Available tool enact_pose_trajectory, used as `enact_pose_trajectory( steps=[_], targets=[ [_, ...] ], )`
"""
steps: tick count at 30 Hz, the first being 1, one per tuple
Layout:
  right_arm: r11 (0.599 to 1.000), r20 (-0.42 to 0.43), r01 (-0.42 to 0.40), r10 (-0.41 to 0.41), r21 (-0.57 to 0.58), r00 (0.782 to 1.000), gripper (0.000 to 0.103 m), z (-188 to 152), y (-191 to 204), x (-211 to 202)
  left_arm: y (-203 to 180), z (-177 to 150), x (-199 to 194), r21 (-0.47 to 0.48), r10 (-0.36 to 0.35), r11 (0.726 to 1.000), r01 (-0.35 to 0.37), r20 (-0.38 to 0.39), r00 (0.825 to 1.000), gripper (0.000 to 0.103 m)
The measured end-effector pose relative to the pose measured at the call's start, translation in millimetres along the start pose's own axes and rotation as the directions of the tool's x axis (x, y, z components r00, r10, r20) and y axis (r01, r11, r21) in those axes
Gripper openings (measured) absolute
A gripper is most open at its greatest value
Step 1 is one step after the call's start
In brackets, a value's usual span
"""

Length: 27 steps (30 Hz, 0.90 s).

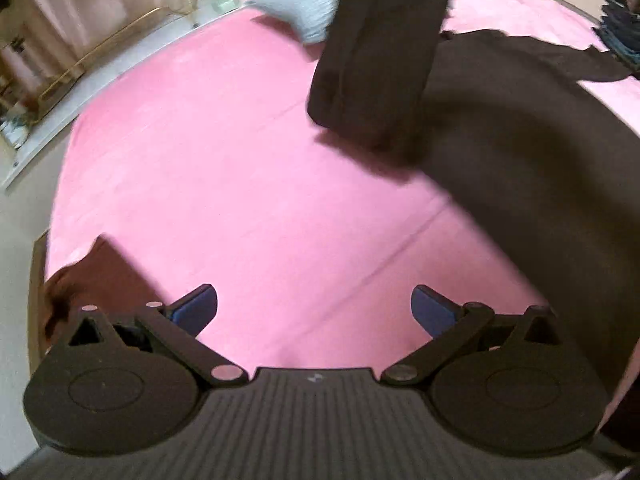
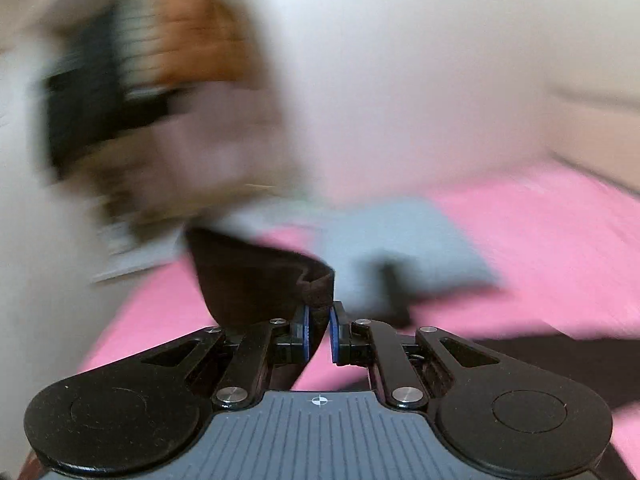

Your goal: Fold clothes

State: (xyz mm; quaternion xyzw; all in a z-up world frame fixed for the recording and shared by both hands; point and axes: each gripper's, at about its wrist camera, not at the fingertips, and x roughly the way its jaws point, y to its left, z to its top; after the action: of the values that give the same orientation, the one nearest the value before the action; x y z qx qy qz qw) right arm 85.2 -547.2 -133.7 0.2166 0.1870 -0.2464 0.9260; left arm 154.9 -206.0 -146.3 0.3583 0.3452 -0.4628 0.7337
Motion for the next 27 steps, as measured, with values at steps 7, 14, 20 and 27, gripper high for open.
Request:
enact_pose_trajectory(
  steps=[7,14,20,27],
  targets=[
    [0.980,-0.334,0.145,-0.092,0.136,0.938,0.008,-80,-185,76,-132,63,4,0.016,-0.046,0.999,0.047,-0.054,0.997,0.102],
    [0.983,-0.325,0.071,-0.013,0.167,0.946,0.008,-68,-234,65,-183,87,13,0.054,-0.086,0.994,0.091,-0.085,0.993,0.102],
    [0.966,-0.317,0.182,-0.117,0.185,0.941,0.009,-91,-253,40,-190,102,30,0.088,-0.113,0.989,0.121,-0.096,0.989,0.102],
    [0.910,-0.464,0.322,-0.175,0.260,0.868,0.058,-126,-284,47,-187,111,43,0.135,-0.136,0.980,0.148,-0.093,0.986,0.102]
  ],
)
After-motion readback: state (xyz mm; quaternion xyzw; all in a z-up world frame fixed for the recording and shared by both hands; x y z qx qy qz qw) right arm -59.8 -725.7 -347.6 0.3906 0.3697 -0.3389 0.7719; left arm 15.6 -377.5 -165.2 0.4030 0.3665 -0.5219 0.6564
